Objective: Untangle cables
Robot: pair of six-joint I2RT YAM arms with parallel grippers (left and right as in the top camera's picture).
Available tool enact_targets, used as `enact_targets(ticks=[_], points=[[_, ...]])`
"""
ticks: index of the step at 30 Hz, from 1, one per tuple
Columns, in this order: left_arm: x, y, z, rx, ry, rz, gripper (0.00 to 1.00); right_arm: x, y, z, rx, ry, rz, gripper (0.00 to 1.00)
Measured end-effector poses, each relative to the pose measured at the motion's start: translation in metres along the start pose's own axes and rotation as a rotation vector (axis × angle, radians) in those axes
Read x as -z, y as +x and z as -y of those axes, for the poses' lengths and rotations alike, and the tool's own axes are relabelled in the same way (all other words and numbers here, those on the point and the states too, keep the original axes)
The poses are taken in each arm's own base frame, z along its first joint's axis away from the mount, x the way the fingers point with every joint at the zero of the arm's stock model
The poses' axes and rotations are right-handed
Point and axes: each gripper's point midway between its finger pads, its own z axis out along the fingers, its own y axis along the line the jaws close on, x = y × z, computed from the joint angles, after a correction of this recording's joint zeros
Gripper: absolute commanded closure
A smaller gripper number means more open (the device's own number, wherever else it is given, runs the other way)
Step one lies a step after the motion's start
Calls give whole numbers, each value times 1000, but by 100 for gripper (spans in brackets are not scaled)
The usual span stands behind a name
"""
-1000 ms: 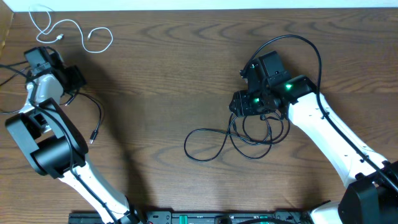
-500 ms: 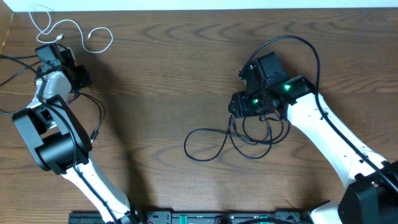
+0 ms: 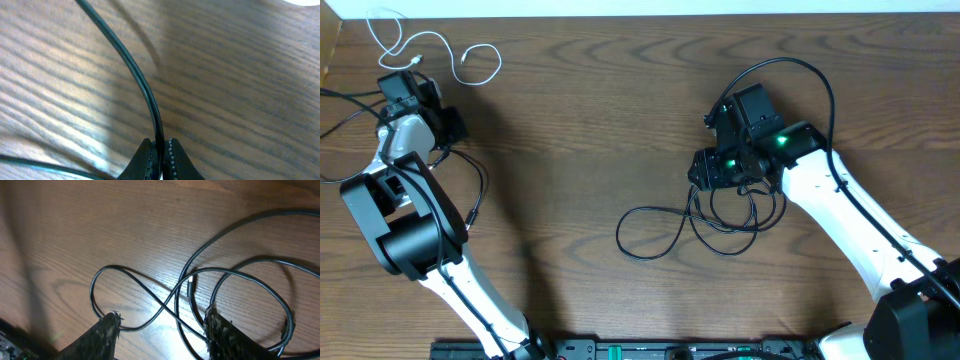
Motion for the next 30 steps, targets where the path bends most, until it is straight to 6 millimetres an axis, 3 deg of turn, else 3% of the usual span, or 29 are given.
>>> enact_targets(ticks=[10, 24, 30], points=[[7, 28, 1, 127, -2, -120, 92, 0, 0, 0, 0, 0, -1, 50], [56, 19, 2, 252, -10, -109, 93, 0, 2, 1, 16, 2, -7, 51], [73, 42, 3, 304, -23, -210, 92, 0, 2, 1, 16, 2, -7, 51]])
